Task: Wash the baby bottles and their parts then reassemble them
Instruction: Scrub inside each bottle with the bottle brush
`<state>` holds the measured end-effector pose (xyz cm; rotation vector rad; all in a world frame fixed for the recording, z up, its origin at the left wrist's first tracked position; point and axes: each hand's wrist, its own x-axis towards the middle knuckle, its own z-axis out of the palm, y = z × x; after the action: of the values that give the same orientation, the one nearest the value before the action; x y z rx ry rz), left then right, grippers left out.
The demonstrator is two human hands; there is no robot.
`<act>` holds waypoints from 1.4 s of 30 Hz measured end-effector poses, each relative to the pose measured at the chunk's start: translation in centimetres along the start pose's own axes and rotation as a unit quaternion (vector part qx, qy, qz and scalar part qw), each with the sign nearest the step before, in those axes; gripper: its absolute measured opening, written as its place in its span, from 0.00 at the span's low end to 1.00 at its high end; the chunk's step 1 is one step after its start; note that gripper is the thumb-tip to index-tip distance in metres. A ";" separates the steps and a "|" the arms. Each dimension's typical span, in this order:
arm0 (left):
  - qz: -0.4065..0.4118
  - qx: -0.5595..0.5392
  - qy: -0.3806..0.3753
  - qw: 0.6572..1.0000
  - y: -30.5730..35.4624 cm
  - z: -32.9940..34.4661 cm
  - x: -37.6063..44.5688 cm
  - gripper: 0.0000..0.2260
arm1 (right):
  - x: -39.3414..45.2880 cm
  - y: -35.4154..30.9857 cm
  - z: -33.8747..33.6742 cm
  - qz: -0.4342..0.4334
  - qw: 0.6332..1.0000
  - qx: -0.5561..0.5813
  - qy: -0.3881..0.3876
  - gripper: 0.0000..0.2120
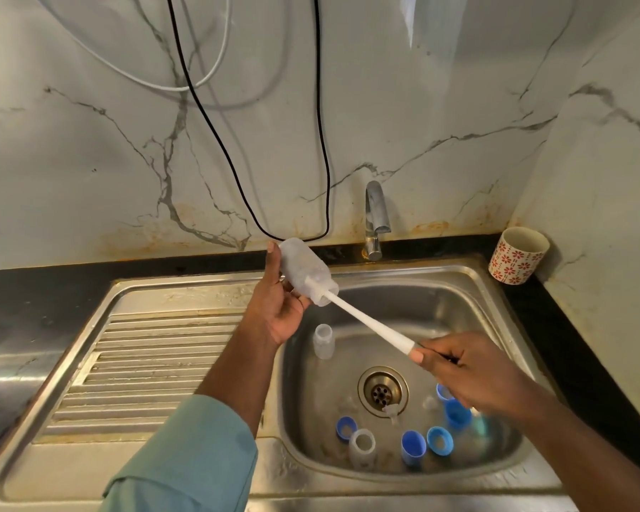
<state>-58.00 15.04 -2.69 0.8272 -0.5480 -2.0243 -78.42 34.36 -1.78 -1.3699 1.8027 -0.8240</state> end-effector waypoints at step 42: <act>0.194 0.510 0.240 0.803 1.1 -1.8 1.4 0.06 | 1.9 3.7 2.3 -0.040 0.995 -0.090 0.020 0.11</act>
<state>-56.66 13.12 -3.74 1.6215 -1.4049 -0.9583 -78.70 33.22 -6.40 -1.5585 1.9020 -0.7505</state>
